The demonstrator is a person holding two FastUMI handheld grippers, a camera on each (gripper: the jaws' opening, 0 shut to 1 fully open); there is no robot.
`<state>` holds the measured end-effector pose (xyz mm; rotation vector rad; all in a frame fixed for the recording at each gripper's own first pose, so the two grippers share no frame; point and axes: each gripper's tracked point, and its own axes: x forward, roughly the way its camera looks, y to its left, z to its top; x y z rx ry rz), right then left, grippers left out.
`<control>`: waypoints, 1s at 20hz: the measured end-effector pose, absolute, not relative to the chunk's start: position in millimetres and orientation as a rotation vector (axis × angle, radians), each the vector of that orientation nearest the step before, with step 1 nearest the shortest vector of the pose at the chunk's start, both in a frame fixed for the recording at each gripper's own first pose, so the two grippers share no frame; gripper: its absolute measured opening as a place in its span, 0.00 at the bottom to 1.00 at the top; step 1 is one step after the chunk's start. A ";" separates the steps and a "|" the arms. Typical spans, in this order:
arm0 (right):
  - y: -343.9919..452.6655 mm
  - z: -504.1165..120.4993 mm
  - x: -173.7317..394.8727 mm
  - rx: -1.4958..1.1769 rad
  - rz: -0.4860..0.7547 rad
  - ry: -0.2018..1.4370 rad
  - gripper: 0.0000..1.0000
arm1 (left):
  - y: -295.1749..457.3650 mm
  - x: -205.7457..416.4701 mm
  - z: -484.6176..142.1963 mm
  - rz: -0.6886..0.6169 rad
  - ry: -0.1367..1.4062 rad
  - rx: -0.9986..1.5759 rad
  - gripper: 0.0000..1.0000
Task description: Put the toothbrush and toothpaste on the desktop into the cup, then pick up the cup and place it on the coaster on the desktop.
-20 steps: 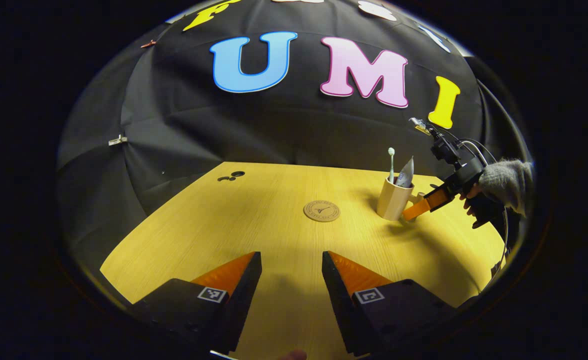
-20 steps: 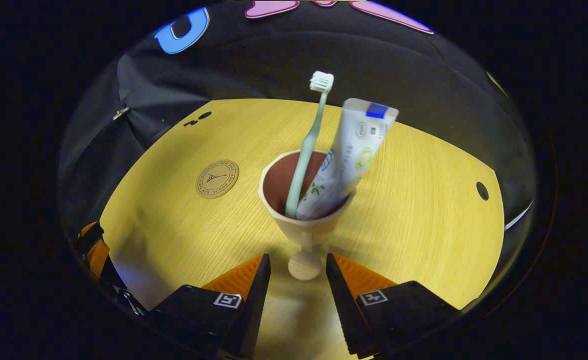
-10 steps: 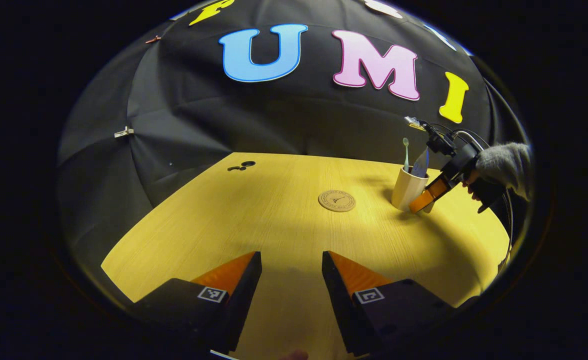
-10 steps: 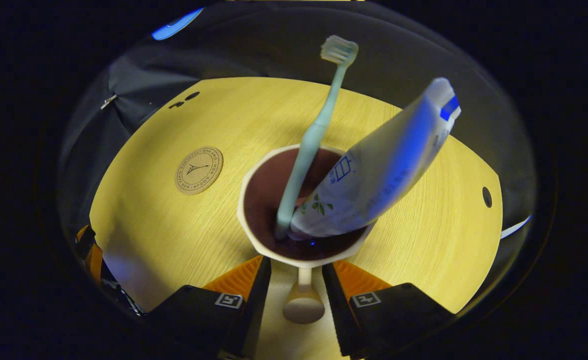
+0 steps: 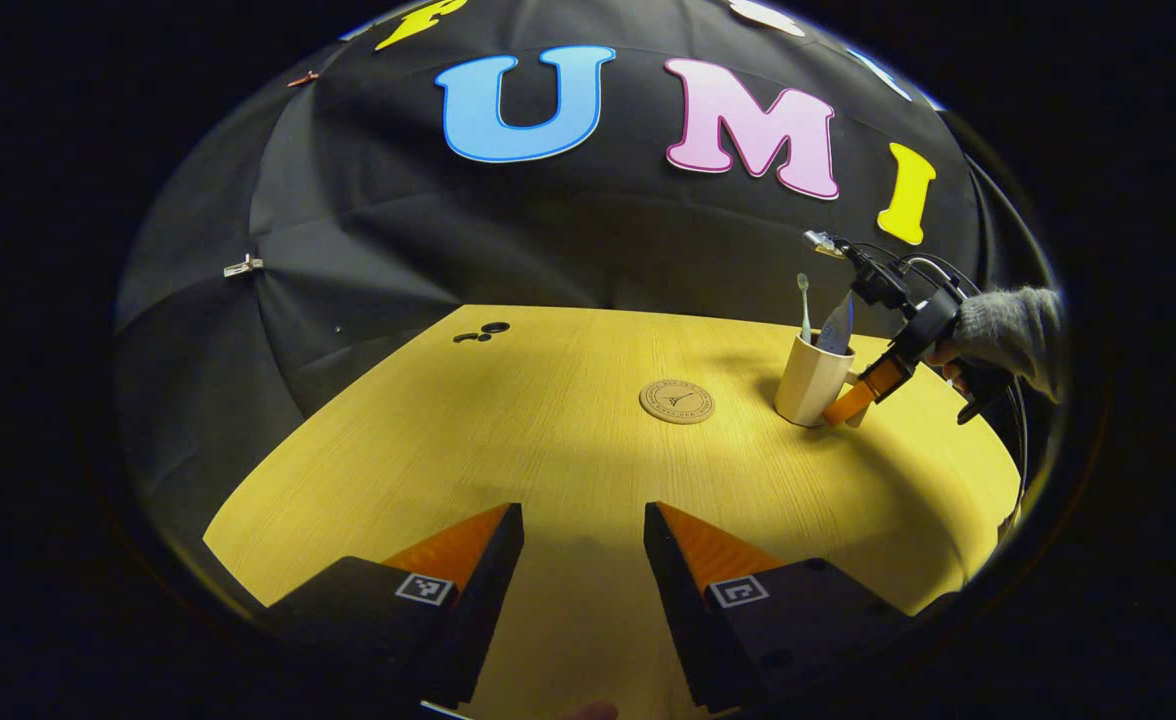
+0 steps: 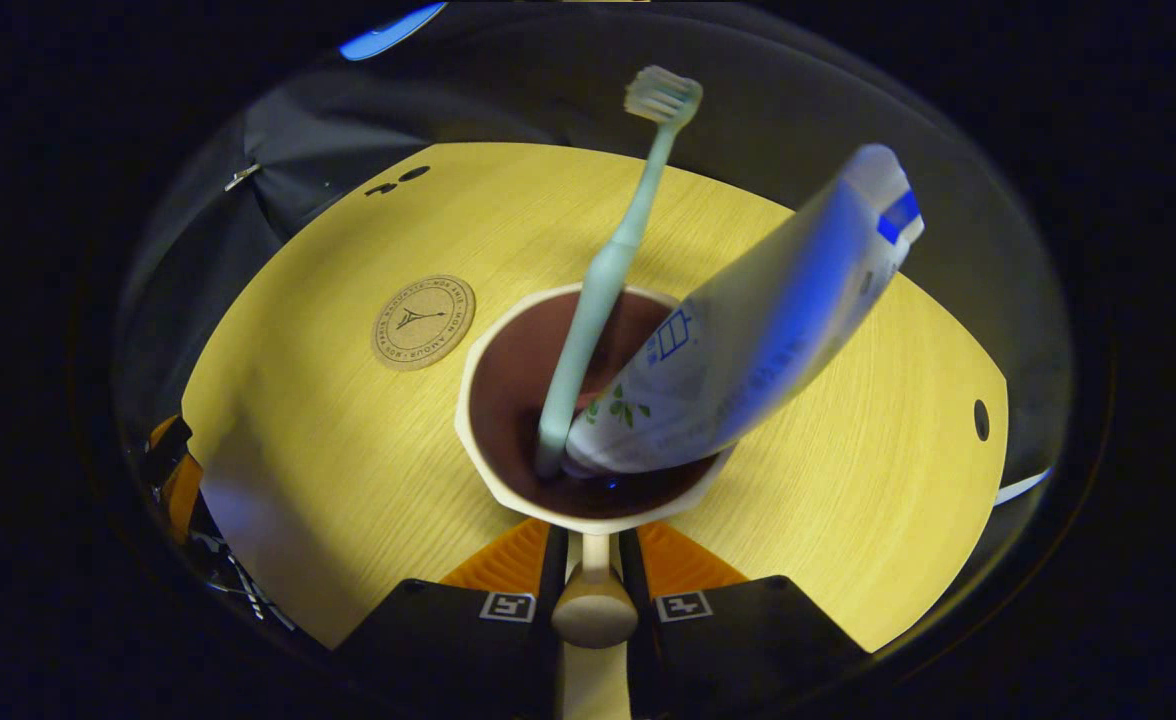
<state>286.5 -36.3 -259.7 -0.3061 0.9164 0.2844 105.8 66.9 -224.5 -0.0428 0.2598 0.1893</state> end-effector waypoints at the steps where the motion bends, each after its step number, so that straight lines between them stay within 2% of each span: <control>1: -30.6 -257.2 287.2 -0.302 0.287 0.905 0.29 | 67.9 104.6 -224.8 0.187 0.260 -0.042 0.78; 13: 63.3 -242.8 302.9 -0.296 0.351 0.863 0.28 | 94.5 83.4 -214.0 0.165 0.240 -0.057 0.78; 14: 71.0 -244.7 306.0 -0.297 0.355 0.866 0.29 | 97.0 80.8 -214.1 0.164 0.242 -0.065 0.83; 15: 77.3 -246.8 309.0 -0.300 0.358 0.868 0.28 | 99.2 78.3 -215.7 0.163 0.245 -0.071 0.78; 20: 106.7 -252.2 323.1 -0.325 0.373 0.878 0.28 | 115.0 69.2 -218.9 0.178 0.253 -0.104 0.78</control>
